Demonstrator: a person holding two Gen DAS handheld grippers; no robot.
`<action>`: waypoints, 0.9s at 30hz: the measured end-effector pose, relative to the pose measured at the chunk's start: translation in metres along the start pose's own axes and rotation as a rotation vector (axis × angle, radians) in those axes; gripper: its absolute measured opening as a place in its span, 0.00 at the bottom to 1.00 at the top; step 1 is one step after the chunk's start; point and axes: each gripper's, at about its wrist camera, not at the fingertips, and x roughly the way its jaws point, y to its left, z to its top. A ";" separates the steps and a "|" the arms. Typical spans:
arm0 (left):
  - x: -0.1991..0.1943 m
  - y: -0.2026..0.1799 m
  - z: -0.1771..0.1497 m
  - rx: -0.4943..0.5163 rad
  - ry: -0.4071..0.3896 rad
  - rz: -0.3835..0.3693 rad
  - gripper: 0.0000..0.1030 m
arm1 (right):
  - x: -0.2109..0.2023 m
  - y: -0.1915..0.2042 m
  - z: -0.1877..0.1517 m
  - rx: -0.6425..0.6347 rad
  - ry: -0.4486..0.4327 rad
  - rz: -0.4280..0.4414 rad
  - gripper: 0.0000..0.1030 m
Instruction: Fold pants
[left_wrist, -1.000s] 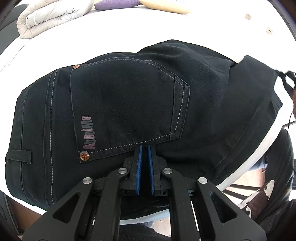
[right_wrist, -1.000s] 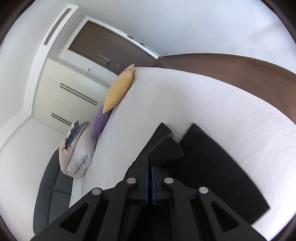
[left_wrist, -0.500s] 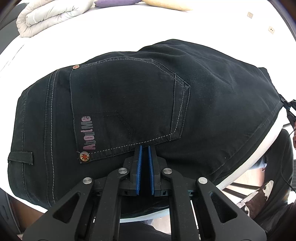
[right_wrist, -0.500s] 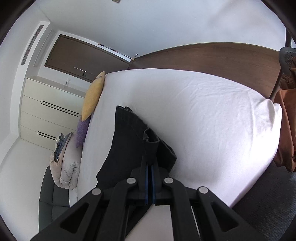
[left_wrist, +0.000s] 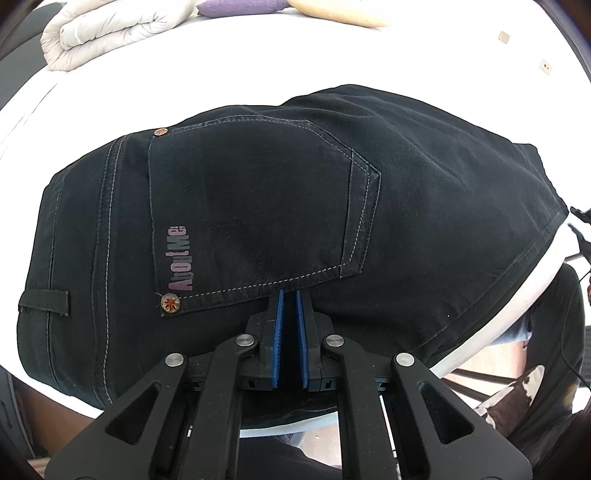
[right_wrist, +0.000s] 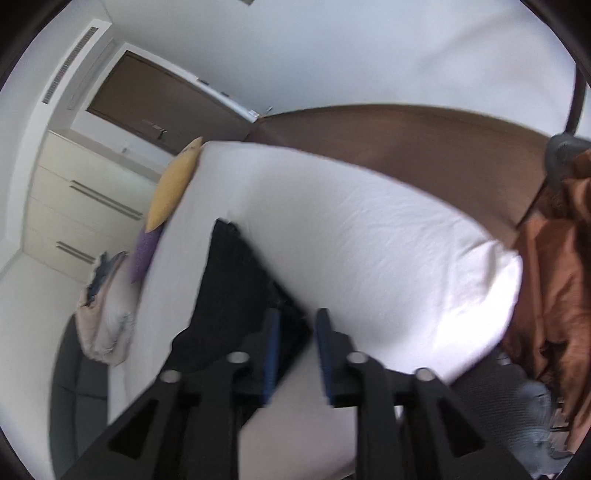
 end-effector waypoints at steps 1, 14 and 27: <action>-0.003 0.001 -0.001 -0.007 -0.004 0.000 0.07 | -0.007 0.001 0.002 0.000 -0.018 0.016 0.59; -0.028 -0.073 0.035 0.059 -0.132 -0.181 0.07 | 0.075 0.222 -0.153 -0.602 0.543 0.281 0.36; -0.004 -0.081 -0.010 0.116 -0.018 -0.170 0.07 | 0.074 0.192 -0.212 -0.844 0.595 0.024 0.00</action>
